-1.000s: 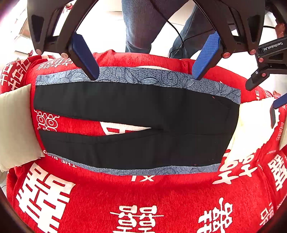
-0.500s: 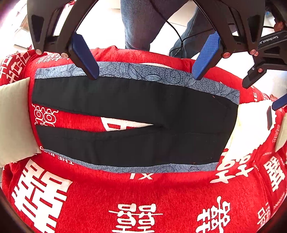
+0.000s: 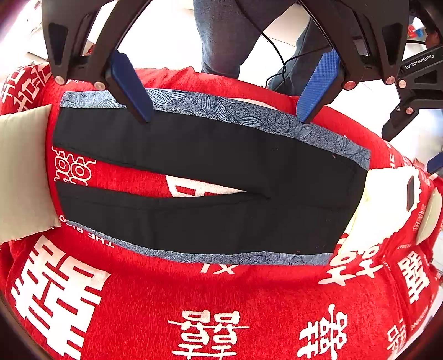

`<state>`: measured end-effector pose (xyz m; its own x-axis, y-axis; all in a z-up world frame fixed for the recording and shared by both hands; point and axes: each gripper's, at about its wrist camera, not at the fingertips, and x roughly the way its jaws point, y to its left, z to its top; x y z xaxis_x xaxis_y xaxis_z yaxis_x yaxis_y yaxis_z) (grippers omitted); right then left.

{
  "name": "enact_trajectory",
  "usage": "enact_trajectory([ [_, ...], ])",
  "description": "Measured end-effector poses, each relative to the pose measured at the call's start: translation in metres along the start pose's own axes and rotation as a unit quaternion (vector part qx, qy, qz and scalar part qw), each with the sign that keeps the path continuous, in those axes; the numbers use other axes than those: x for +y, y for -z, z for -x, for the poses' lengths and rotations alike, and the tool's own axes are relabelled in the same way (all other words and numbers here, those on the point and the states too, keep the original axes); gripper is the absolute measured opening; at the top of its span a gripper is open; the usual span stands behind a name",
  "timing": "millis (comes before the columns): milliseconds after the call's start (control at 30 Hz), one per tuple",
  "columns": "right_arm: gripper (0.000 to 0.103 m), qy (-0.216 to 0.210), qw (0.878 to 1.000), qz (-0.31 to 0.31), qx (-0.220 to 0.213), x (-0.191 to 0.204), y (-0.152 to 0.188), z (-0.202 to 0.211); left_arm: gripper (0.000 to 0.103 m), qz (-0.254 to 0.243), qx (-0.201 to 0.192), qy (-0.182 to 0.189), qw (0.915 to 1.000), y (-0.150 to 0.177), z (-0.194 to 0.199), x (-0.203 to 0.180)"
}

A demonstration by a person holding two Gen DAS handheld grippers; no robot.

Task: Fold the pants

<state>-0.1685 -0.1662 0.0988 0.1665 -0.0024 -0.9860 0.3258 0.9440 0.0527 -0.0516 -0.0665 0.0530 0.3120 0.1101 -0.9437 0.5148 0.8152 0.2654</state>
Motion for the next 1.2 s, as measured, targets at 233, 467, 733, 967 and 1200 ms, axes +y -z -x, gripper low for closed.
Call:
enact_trajectory([
  [233, 0.103, -0.008, 1.000, -0.001, -0.001, -0.015, 0.008, 0.003, 0.103, 0.016, 0.006, -0.004, 0.9999, 0.009, 0.007, -0.013],
  [467, 0.103, -0.012, 1.000, 0.006, -0.002, -0.022, 0.016, 0.006, 0.103, 0.032, 0.006, -0.003, 0.9995, 0.022, 0.012, -0.017],
  [733, 0.103, -0.024, 0.999, -0.028, 0.011, -0.020, 0.028, -0.003, 0.103, 0.034, 0.015, 0.011, 0.9993, 0.035, -0.003, -0.004],
  [967, 0.103, -0.078, 0.988, -0.127, 0.030, -0.007, 0.049, -0.036, 0.103, 0.088, 0.067, 0.100, 0.9888, 0.052, -0.064, 0.040],
  [1200, 0.097, -0.243, 0.930, -0.267, 0.062, 0.003, 0.091, -0.126, 0.103, 0.148, 0.077, 0.159, 0.9730, 0.068, -0.143, 0.077],
])
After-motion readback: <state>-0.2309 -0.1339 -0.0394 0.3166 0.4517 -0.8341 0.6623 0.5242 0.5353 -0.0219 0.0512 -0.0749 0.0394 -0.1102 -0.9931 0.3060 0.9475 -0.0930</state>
